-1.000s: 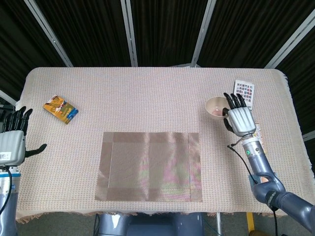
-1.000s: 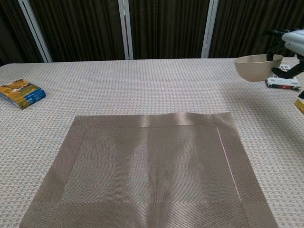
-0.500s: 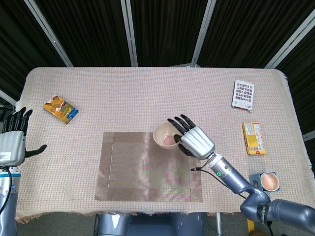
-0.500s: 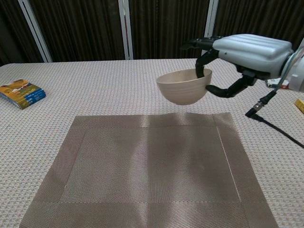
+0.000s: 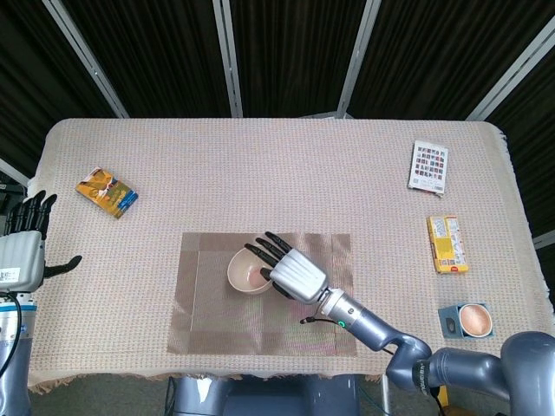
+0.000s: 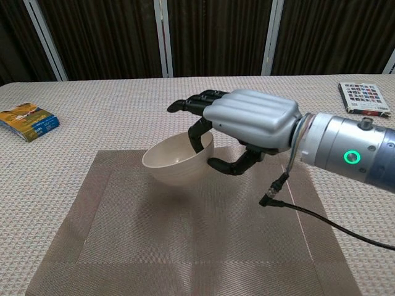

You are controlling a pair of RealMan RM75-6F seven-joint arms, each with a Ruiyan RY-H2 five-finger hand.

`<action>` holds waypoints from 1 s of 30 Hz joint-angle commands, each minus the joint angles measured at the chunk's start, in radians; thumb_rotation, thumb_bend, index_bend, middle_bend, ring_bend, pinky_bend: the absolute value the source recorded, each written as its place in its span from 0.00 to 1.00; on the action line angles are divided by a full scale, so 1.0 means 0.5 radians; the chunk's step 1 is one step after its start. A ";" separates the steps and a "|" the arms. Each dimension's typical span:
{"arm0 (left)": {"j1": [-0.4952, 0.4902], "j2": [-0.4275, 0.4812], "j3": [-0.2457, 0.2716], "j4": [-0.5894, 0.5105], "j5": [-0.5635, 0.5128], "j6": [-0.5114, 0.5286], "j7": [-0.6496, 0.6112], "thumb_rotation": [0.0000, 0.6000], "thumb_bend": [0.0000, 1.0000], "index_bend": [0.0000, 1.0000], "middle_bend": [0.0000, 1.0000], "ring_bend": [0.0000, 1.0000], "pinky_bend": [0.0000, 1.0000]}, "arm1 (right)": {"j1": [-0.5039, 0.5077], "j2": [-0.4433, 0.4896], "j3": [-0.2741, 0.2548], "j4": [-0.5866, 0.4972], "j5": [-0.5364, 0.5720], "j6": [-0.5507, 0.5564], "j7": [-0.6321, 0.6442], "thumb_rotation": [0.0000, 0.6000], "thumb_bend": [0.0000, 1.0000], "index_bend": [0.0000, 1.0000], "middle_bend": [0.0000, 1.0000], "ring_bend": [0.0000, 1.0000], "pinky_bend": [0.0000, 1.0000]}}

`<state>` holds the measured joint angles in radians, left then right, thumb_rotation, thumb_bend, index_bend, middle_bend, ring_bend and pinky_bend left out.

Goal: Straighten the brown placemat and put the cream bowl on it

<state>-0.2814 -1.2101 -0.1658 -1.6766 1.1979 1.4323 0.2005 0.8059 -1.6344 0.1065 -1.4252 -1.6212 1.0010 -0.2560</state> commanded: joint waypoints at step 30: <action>0.128 0.077 0.069 -0.014 0.262 0.160 -0.079 1.00 0.00 0.00 0.00 0.00 0.00 | -0.431 0.662 -0.076 -0.582 0.020 0.597 -0.188 1.00 0.00 0.00 0.00 0.00 0.00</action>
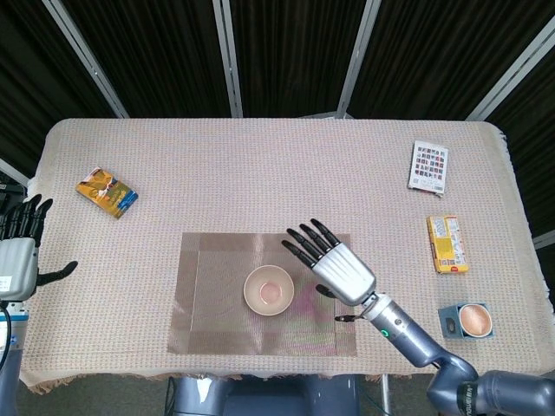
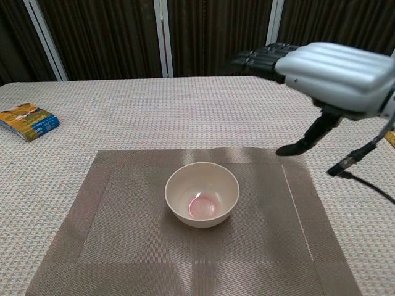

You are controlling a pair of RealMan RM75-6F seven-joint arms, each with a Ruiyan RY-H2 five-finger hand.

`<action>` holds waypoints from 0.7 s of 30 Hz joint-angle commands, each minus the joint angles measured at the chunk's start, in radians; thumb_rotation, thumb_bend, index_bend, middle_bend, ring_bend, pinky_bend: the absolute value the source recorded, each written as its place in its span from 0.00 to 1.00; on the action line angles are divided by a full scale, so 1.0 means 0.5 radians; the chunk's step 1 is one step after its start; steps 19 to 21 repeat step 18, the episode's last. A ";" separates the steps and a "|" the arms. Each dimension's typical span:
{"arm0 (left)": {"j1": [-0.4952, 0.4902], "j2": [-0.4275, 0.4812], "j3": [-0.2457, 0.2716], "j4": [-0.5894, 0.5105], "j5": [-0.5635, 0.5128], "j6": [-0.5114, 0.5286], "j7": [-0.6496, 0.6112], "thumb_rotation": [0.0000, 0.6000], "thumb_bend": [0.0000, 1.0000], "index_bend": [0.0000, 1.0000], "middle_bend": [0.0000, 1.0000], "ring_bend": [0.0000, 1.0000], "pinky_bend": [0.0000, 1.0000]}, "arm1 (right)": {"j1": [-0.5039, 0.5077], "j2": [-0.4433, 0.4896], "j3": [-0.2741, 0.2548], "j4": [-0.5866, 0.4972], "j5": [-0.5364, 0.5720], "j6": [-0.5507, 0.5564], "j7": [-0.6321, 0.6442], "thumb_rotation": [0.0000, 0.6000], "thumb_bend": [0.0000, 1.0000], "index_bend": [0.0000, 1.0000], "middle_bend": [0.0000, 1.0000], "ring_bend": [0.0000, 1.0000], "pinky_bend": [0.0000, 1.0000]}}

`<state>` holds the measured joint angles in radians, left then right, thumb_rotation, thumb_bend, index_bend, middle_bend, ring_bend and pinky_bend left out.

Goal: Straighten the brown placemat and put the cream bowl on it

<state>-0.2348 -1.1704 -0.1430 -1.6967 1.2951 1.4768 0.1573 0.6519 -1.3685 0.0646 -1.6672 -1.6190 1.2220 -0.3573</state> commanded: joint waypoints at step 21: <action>0.231 0.083 0.213 0.002 0.333 0.251 0.034 1.00 0.00 0.00 0.00 0.00 0.00 | -0.894 0.508 -0.159 -0.074 0.320 0.827 0.564 1.00 0.00 0.00 0.00 0.00 0.00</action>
